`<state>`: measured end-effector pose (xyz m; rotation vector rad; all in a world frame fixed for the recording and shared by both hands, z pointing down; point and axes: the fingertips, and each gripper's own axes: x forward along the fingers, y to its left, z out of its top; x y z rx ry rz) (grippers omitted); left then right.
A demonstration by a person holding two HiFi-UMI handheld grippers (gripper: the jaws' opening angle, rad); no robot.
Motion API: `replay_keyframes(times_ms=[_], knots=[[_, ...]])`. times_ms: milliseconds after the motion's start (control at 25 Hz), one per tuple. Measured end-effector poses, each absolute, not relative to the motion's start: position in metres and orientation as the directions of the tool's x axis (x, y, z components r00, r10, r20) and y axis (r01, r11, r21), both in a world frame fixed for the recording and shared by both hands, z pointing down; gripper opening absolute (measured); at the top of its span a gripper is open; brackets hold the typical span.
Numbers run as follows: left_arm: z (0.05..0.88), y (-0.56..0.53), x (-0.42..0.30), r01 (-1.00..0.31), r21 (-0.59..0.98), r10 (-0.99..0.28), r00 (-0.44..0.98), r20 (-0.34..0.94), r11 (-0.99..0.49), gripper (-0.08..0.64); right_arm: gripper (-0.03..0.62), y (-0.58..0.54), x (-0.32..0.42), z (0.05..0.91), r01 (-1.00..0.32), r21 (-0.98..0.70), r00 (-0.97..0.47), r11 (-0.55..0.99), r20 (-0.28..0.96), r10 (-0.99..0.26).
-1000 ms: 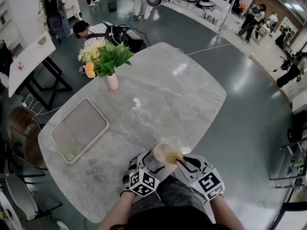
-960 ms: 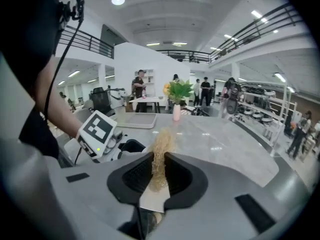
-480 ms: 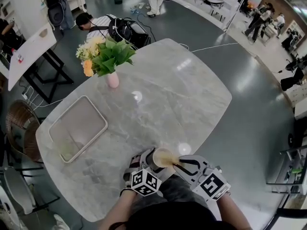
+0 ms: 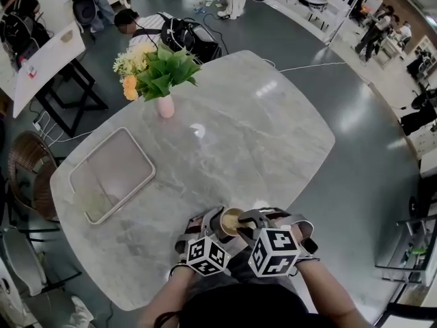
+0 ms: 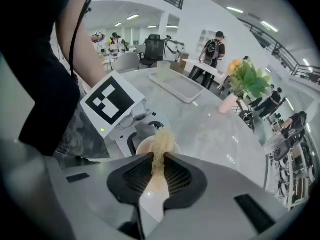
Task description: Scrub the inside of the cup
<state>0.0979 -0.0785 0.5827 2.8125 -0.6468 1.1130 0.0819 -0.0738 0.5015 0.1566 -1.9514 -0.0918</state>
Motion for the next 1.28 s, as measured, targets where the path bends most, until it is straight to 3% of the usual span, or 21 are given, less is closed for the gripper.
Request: replay_keyframes(times_ms=[360, 520, 640, 720, 880, 1160, 1280], knots=[[0.582, -0.088, 0.096, -0.429, -0.117, -0.392, 0.639, 0.662, -0.896, 0.408, 0.06, -0.089, 0.076, 0.544, -0.033, 0.116, -0.221, 0.993, 0.968, -0.12], [0.583, -0.088, 0.096, -0.426, -0.114, -0.388, 0.641, 0.663, -0.898, 0.408, 0.06, -0.083, 0.071, 0.553, -0.08, -0.069, -0.231, 0.994, 0.972, 0.048], [0.583, -0.087, 0.096, -0.429, -0.11, -0.387, 0.638, 0.665, -0.896, 0.408, 0.06, -0.075, 0.068, 0.541, -0.147, -0.262, -0.32, 0.954, 0.925, 0.205], [0.584, -0.088, 0.097, -0.428, -0.108, -0.385, 0.64, 0.665, -0.897, 0.408, 0.06, -0.077, 0.069, 0.528, -0.191, -0.337, -0.392, 0.922, 0.887, 0.243], [0.586, -0.089, 0.096, -0.427, -0.105, -0.382, 0.641, 0.666, -0.898, 0.408, 0.06, -0.086, 0.073, 0.509, -0.213, -0.331, -0.437, 0.919, 0.874, 0.213], [0.585, -0.088, 0.096, -0.424, -0.104, -0.379, 0.641, 0.668, -0.9, 0.408, 0.06, -0.083, 0.072, 0.547, -0.116, -0.065, -0.225, 0.991, 0.974, 0.038], [0.584, -0.087, 0.097, -0.417, -0.106, -0.374, 0.639, 0.672, -0.903, 0.408, 0.06, -0.076, 0.069, 0.545, -0.154, -0.165, -0.27, 0.974, 0.956, 0.119]])
